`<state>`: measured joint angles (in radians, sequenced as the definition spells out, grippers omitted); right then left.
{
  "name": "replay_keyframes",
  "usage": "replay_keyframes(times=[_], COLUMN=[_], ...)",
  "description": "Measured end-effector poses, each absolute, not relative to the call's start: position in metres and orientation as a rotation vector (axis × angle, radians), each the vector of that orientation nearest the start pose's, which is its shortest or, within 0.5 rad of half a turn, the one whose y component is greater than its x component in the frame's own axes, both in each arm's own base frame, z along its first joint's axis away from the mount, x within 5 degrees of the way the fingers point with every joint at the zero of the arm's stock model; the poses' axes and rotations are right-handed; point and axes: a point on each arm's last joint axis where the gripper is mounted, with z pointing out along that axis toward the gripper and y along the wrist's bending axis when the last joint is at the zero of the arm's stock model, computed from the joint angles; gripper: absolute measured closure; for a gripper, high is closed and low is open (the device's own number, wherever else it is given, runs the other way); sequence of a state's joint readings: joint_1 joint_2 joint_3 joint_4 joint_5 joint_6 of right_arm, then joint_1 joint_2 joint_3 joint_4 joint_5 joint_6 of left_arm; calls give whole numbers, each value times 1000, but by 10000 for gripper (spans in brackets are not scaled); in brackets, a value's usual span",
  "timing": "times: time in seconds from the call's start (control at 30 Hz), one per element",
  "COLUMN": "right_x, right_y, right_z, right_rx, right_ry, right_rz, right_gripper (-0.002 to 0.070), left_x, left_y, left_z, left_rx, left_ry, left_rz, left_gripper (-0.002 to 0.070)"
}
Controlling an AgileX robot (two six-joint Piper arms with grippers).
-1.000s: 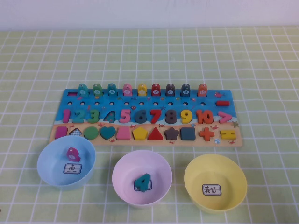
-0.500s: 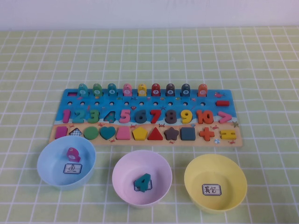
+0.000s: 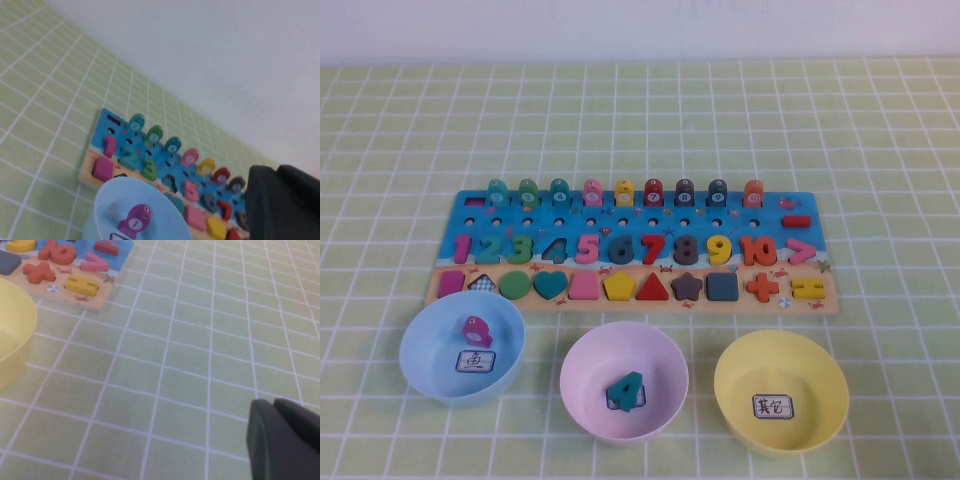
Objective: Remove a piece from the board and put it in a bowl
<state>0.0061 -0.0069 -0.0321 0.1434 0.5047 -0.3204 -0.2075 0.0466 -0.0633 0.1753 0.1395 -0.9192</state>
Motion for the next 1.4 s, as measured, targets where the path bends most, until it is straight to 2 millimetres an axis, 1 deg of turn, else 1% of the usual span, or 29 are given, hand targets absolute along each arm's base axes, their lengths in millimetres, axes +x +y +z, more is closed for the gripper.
replay_keyframes(times=[0.13,0.23,0.27,0.33,0.43,0.53,0.6,0.77,0.87,1.03,1.1,1.2,1.3,1.4], right_x=[48,48,48,48,48,48,48,48,48,48,48,48,48,48], right_y=[7,7,7,7,7,7,7,7,7,7,7,7,7,7], right_z=[180,180,180,180,180,180,180,180,180,180,180,180,180,180], right_rx=[-240,-240,-240,-240,-240,-240,-240,-240,-240,-240,-240,-240,-240,-240], right_ry=[1930,1930,1930,1930,1930,1930,1930,1930,1930,1930,1930,1930,1930,1930], right_rz=[-58,-58,-58,-58,-58,-58,-58,-58,-58,-58,-58,-58,-58,-58], right_gripper=[694,694,694,694,694,694,694,694,694,694,694,694,694,694], left_x=[60,70,76,90,116,142,159,206,230,266,279,297,314,322], left_y=[-14,-19,-23,-30,-43,-58,-66,-86,-97,-116,-123,-133,-144,-153], left_z=[271,305,315,331,346,349,349,343,343,351,354,353,345,331], left_rx=[-206,6,86,235,343,386,427,578,641,696,713,755,785,814], left_ry=[1764,1944,2000,2059,2069,2079,2121,2375,2478,2509,2534,2598,2628,2673], left_rz=[-547,-383,-327,-227,-162,-148,-118,41,105,117,111,122,112,53], left_gripper=[678,678,678,678,678,678,678,678,678,678,678,678,678,678])
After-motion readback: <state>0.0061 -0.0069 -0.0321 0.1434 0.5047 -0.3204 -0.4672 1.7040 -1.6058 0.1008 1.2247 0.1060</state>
